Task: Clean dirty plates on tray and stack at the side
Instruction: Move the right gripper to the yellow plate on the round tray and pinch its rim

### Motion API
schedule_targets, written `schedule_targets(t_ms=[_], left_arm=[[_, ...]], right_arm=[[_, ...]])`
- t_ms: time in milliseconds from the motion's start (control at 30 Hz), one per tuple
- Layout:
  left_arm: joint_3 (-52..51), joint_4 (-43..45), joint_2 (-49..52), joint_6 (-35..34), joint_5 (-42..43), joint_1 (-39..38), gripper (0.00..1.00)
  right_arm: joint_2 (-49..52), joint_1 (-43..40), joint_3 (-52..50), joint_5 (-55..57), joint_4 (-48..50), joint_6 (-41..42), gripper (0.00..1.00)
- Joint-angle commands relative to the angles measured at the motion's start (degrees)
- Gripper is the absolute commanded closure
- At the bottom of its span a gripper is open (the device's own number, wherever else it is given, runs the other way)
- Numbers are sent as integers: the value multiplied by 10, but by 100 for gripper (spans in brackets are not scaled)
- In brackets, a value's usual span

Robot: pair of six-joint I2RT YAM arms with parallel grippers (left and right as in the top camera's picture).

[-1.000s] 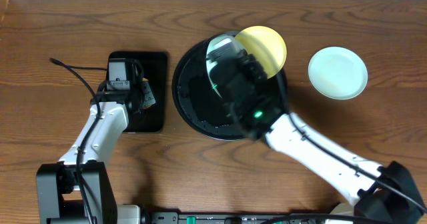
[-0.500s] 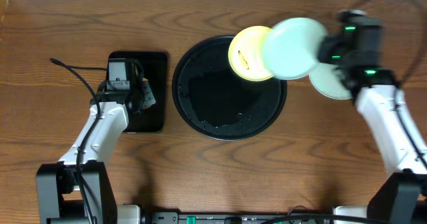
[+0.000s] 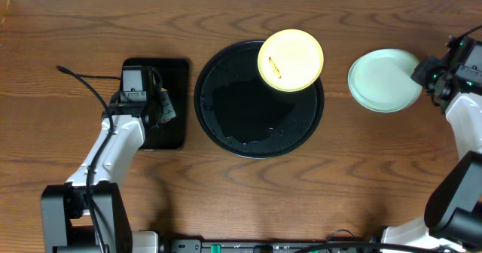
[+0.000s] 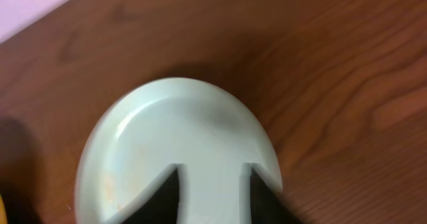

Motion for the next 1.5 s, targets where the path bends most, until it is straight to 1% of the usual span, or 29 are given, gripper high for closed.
schedule_targets(t_ms=[0, 100, 133, 233, 300, 333, 400, 500, 600, 667, 733, 833, 867, 933, 1033, 1167, 1300, 1433, 1467], left_arm=[[3, -1, 4, 5, -7, 3, 91], [3, -1, 4, 5, -7, 3, 91], [3, -1, 4, 5, -7, 3, 91], [3, -1, 4, 5, -7, 3, 91], [3, -1, 4, 5, -7, 3, 91], [3, -1, 4, 5, -7, 3, 91], [3, -1, 4, 5, -7, 3, 91], [3, -1, 4, 5, -7, 3, 91], [3, -1, 4, 5, -7, 3, 91], [3, -1, 4, 5, -7, 3, 91], [3, -1, 4, 5, -7, 3, 91], [3, -1, 4, 5, -7, 3, 91], [3, -1, 4, 5, -7, 3, 91], [3, -2, 4, 5, -7, 3, 91], [3, -2, 4, 5, -7, 3, 91], [3, -3, 4, 5, -7, 3, 91], [3, -8, 4, 5, -7, 3, 91], [3, -10, 4, 5, -7, 3, 91], [3, -10, 4, 5, -7, 3, 91]], right_arm=[[8, -2, 4, -33, -17, -40, 51], [7, 6, 7, -129, -8, -140, 34], [7, 11, 12, -159, -11, -167, 32], [8, 27, 49, -215, -51, -175, 33], [8, 50, 100, -235, -109, -184, 33], [9, 64, 125, -231, -135, -196, 31], [14, 95, 181, -203, -184, -216, 24], [42, 147, 284, -146, -265, -246, 18], [105, 198, 401, -98, -344, -276, 12], [161, 225, 478, -78, -386, -287, 11], [213, 243, 536, -59, -404, -291, 12], [269, 262, 574, -49, -386, -291, 17], [283, 266, 574, -49, -371, -291, 18], [304, 270, 574, -50, -356, -289, 23], [334, 271, 574, -50, -352, -289, 30], [369, 271, 574, -50, -353, -288, 31], [398, 272, 573, -53, -358, -271, 36], [421, 272, 573, -54, -364, -269, 47], [425, 272, 573, -54, -364, -269, 49]])
